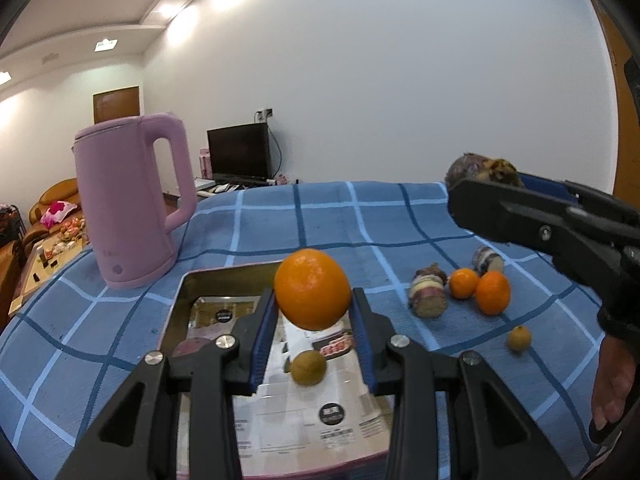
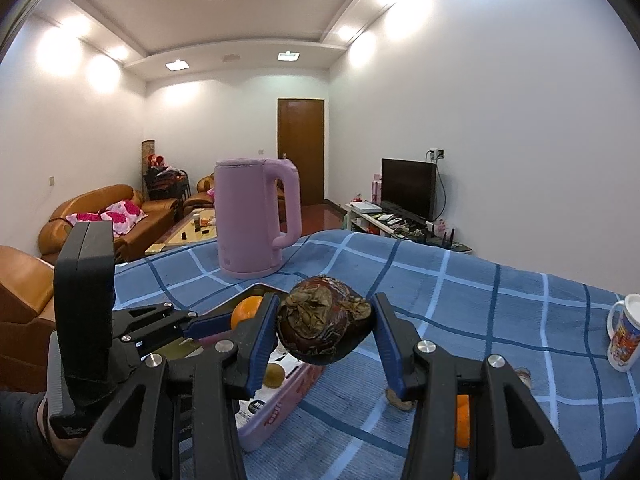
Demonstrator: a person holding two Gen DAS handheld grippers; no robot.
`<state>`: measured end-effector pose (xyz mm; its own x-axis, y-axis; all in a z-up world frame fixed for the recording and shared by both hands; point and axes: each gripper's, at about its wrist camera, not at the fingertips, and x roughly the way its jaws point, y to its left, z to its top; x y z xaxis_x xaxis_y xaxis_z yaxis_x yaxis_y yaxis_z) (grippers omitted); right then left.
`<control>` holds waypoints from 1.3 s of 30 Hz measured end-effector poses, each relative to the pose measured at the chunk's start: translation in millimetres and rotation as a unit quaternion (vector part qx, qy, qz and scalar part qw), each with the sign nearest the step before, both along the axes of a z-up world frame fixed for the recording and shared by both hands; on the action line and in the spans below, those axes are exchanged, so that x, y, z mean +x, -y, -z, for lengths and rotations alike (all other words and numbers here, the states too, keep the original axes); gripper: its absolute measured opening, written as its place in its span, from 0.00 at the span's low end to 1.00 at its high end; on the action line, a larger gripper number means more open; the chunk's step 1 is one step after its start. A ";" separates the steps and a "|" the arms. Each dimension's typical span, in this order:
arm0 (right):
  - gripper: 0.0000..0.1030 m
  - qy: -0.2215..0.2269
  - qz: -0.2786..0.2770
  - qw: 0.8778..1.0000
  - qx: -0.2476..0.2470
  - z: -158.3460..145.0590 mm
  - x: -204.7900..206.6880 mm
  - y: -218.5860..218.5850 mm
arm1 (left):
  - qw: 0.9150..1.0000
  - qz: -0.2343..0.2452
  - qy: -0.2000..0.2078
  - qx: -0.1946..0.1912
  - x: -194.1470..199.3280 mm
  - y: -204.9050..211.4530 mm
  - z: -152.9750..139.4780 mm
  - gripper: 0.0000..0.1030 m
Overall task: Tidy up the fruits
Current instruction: 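Lower the orange into the tin tray with the left gripper while the right gripper releases the mangosteen there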
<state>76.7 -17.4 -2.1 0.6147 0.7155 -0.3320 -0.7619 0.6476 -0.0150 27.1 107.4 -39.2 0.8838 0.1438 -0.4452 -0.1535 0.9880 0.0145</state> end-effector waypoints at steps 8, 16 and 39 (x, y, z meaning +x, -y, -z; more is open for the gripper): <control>0.48 -0.006 -0.014 1.000 -0.013 4.9 0.8 -21.9 | 1.000 -0.018 -0.013 -0.004 3.2 -18.9 6.7 0.37; 0.48 -0.015 -0.025 0.999 -0.026 11.9 6.6 -42.7 | 0.999 -0.028 -0.030 -0.010 4.5 -30.9 11.7 0.37; 0.48 -0.058 -0.035 0.996 -0.060 37.8 30.5 -80.1 | 0.998 -0.031 -0.058 -0.015 4.5 -46.6 16.3 0.37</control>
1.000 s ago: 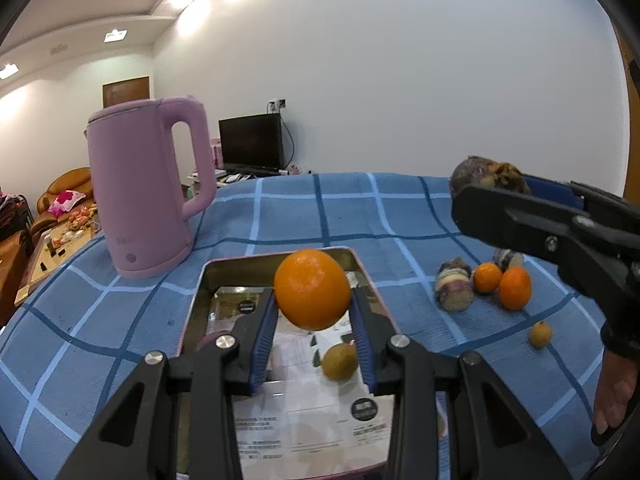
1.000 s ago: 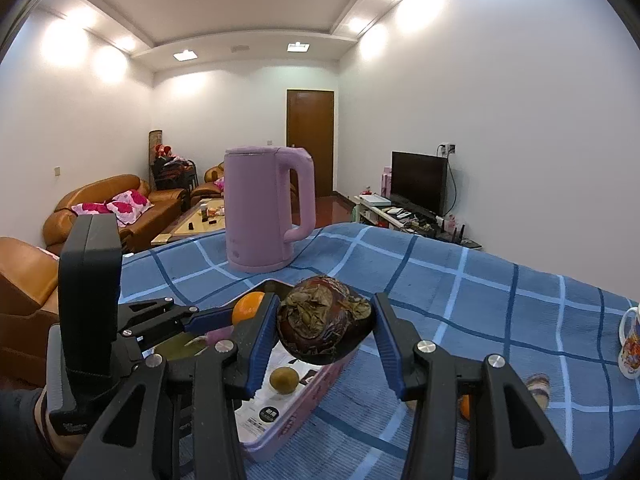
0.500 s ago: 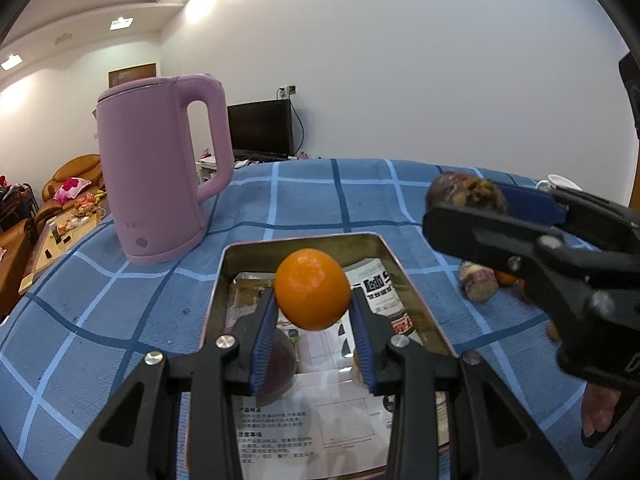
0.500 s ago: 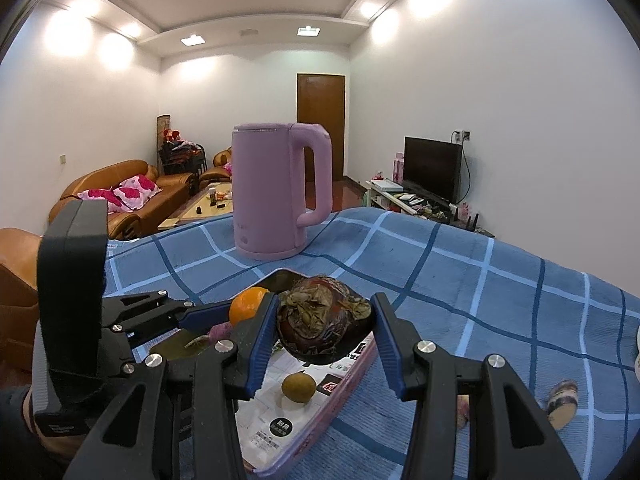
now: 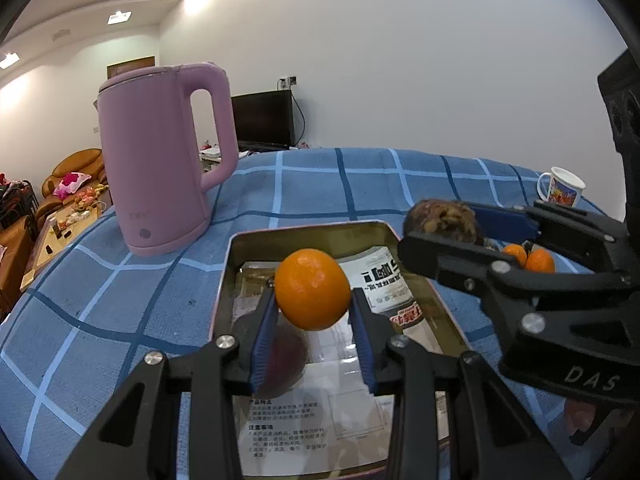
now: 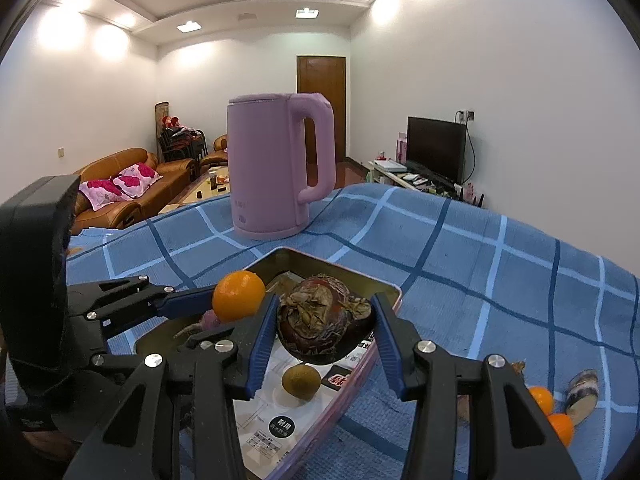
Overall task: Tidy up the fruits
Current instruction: 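Lower the orange into the tin tray with the left gripper while the right gripper releases the mangosteen there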
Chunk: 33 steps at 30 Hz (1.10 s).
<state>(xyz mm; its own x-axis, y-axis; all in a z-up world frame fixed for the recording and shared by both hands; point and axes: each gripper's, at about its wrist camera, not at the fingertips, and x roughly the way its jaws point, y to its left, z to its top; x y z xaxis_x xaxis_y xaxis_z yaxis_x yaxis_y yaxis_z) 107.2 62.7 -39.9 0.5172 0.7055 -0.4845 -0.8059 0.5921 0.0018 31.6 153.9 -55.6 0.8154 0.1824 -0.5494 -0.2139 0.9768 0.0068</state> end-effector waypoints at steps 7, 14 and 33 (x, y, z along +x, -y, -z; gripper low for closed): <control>0.48 -0.006 -0.005 1.000 -0.016 8.4 0.2 -8.8 | 1.000 0.003 -0.012 -0.001 1.4 -1.2 1.8 0.37; 0.48 -0.019 -0.012 0.999 -0.023 13.9 2.4 -13.9 | 1.000 0.005 -0.026 0.010 1.2 1.2 5.0 0.37; 0.68 -0.060 -0.031 0.998 -0.010 19.4 6.6 -14.3 | 0.999 0.011 -0.027 0.021 -4.3 8.1 3.8 0.72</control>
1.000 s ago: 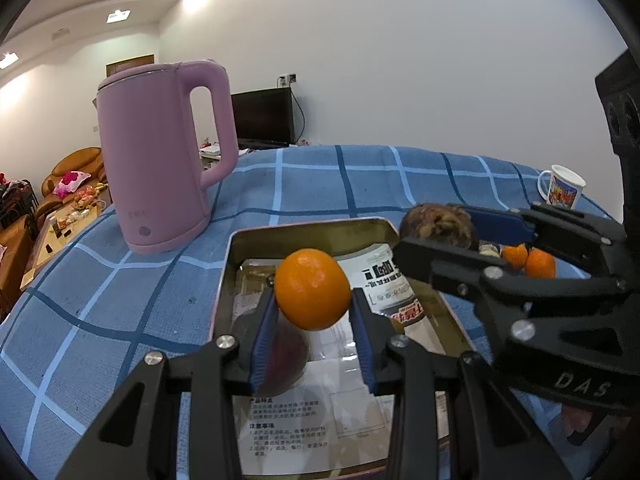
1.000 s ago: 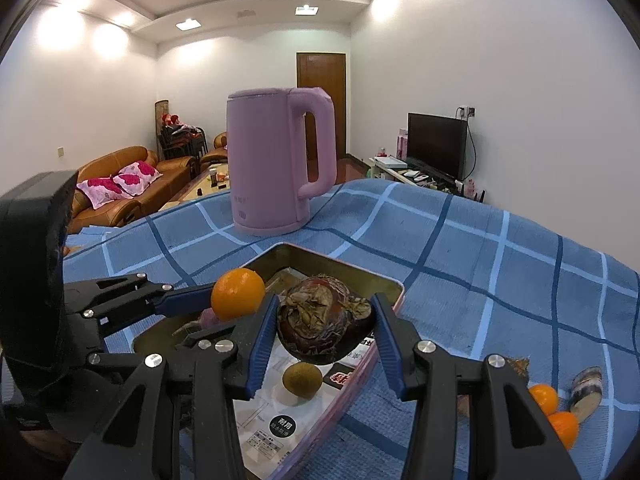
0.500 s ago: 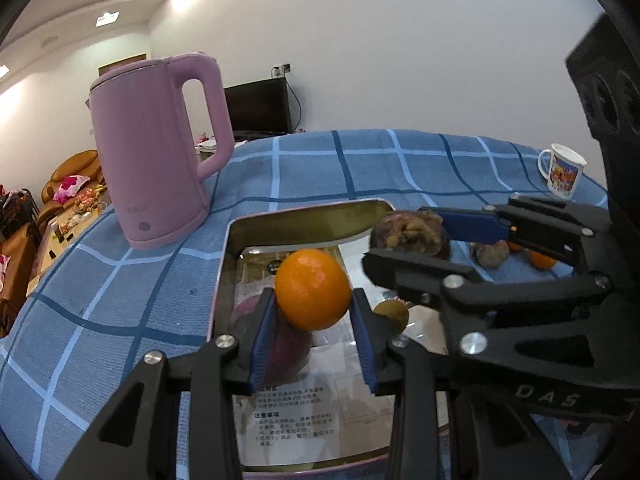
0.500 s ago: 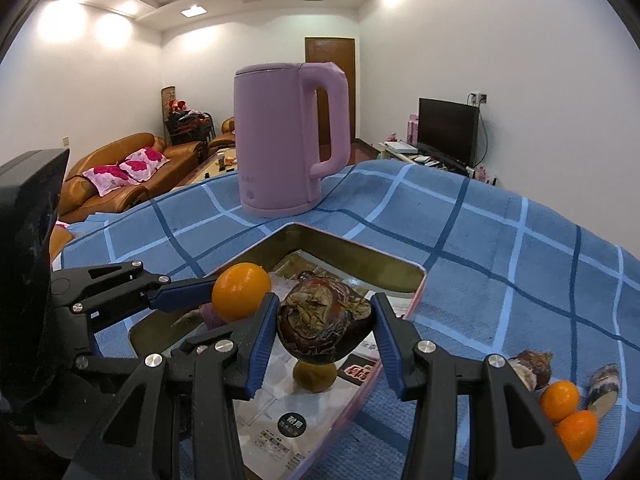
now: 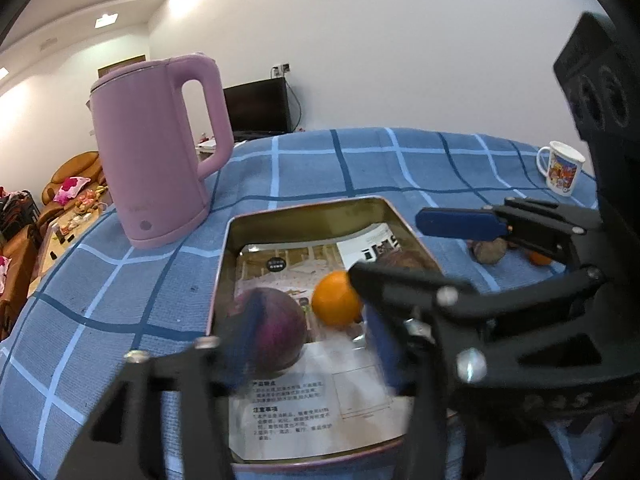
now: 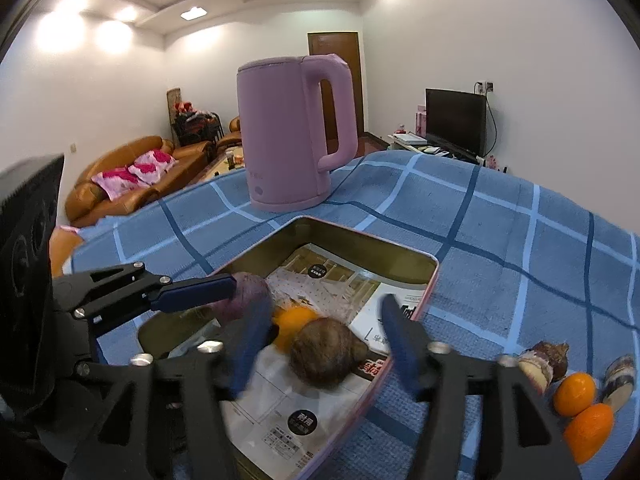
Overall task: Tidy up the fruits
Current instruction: 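Lower the orange into the tin tray with the left gripper while the right gripper releases the mangosteen there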
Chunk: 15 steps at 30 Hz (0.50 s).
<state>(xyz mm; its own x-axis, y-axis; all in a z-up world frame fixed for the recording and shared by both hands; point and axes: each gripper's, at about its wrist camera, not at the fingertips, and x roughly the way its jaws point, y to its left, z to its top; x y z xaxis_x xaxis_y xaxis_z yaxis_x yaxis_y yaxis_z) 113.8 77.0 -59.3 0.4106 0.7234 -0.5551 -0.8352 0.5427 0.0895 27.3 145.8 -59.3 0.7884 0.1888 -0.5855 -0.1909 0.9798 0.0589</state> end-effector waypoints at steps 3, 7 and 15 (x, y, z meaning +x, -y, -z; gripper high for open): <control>0.77 -0.001 -0.004 1.000 0.010 -2.1 -3.5 2.5 | 1.000 0.006 0.008 0.014 -3.9 8.6 -2.8 0.74; 0.77 0.022 0.004 1.000 0.004 -7.2 -12.2 8.7 | 1.000 0.009 0.010 0.027 -5.9 17.0 -6.4 0.83; 0.78 0.036 0.047 0.998 0.017 -20.1 -20.4 61.4 | 0.999 0.013 0.031 0.024 -13.4 26.2 -22.4 0.96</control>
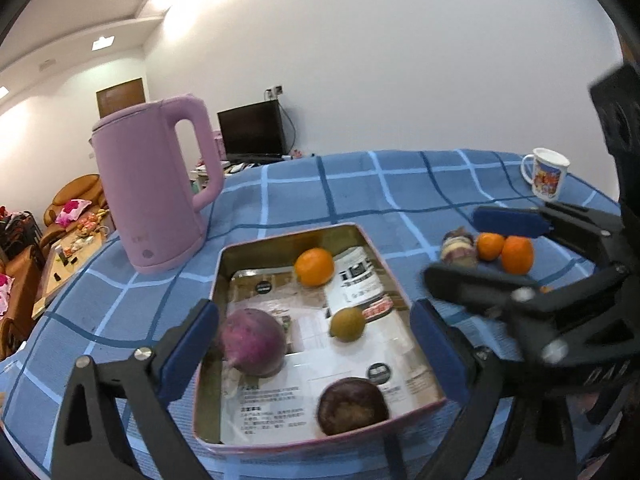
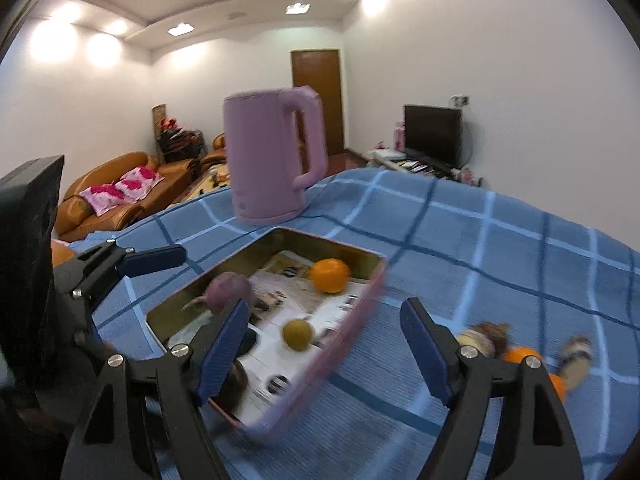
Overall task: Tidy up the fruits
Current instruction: 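Lower the orange into the tin tray with the left gripper while the right gripper releases the mangosteen there, then grasp a kumquat with the right gripper while the left gripper grasps another orange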
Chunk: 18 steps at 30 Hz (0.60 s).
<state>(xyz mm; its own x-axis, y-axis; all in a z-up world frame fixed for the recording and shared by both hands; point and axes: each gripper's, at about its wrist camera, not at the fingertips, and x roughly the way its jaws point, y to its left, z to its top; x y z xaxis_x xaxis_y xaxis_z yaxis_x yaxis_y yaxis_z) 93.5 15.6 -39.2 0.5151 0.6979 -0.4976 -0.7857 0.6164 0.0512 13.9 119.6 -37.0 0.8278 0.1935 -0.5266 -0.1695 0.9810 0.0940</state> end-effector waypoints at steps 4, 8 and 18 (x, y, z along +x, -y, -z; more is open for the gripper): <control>0.79 0.012 0.053 0.998 0.009 -8.3 0.6 49.2 | 1.000 0.010 0.005 -0.007 0.2 11.4 -9.4 0.96; 0.79 0.012 0.106 0.994 0.025 -14.6 8.4 95.9 | 1.000 0.020 0.011 -0.001 2.9 26.3 -17.2 0.97; 0.79 -0.047 0.217 0.974 0.039 1.8 38.6 167.8 | 0.998 0.057 -0.012 -0.006 24.9 63.4 -14.0 0.97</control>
